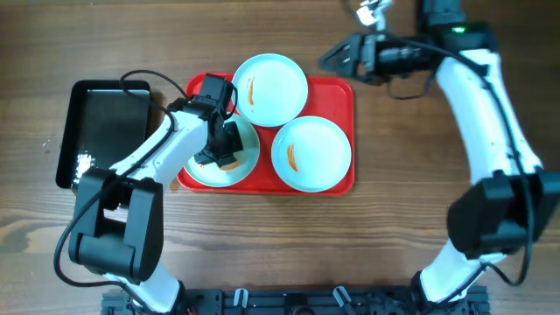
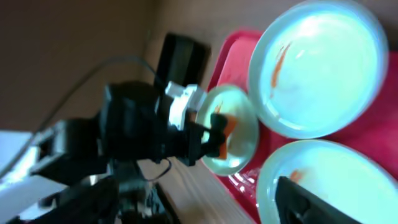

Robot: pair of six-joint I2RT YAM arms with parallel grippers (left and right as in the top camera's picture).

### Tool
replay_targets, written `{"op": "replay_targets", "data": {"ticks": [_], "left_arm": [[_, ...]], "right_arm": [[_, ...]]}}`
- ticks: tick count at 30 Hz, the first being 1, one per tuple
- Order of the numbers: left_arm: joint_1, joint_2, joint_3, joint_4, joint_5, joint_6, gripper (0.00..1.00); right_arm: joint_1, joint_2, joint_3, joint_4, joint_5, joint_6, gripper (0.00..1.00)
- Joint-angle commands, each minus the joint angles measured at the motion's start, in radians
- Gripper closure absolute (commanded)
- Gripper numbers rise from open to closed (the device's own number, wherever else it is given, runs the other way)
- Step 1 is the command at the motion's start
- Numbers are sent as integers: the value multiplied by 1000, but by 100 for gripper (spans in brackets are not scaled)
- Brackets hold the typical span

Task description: Clean dirty plates on tray and stack at the side

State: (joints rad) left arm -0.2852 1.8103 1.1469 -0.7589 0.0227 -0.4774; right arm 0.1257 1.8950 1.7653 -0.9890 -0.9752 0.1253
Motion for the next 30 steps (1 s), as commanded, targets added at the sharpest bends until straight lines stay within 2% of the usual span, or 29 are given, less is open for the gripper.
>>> {"op": "replay_targets", "data": {"ticks": [1,3,4,5,7,8,9,10,11,12,19,20,21,24,30], "left_arm": [[-1,3,-3,1,-14,-10,96],[0,3,-3,-1,-14,-9,96],[0,3,-3,-3,-14,-10,96],[0,3,-3,-4,-14,-10,96],[1,3,-3,-3,-14,-10,96],[3,3,-3,-3,-14,-10,96],[9,3,-3,-3,-13,-11,96],[21,3,-3,-5,-13,-11,96],[26,3,-3,-11,-13,-10,96],[35,3,-3,-19,-13,-10,96],[48,3,-3,-22,-14,-9,96],[48,3,-3,-18,-14,-9,96],[48,3,-3,-13,-14,-9,96],[48,3,-3,-18,-18,-2,96],[48,3,-3,-23,-27,-2,96]], "right_arm": [[146,25,27,21,365,77,35],[207,24,27,54,531,167,35],[230,24,27,71,596,222,27],[237,24,27,73,616,268,11],[243,31,22,72,643,322,24],[249,38,3,88,642,327,40],[258,48,-20,106,642,345,50],[278,66,-55,139,628,345,56],[292,85,-73,158,615,345,56],[310,115,-76,168,605,344,63],[392,230,-77,223,593,299,65],[409,247,-77,223,593,293,66],[427,266,-77,230,594,289,72],[452,287,-77,249,594,290,69],[463,334,-79,256,605,306,68]]}}
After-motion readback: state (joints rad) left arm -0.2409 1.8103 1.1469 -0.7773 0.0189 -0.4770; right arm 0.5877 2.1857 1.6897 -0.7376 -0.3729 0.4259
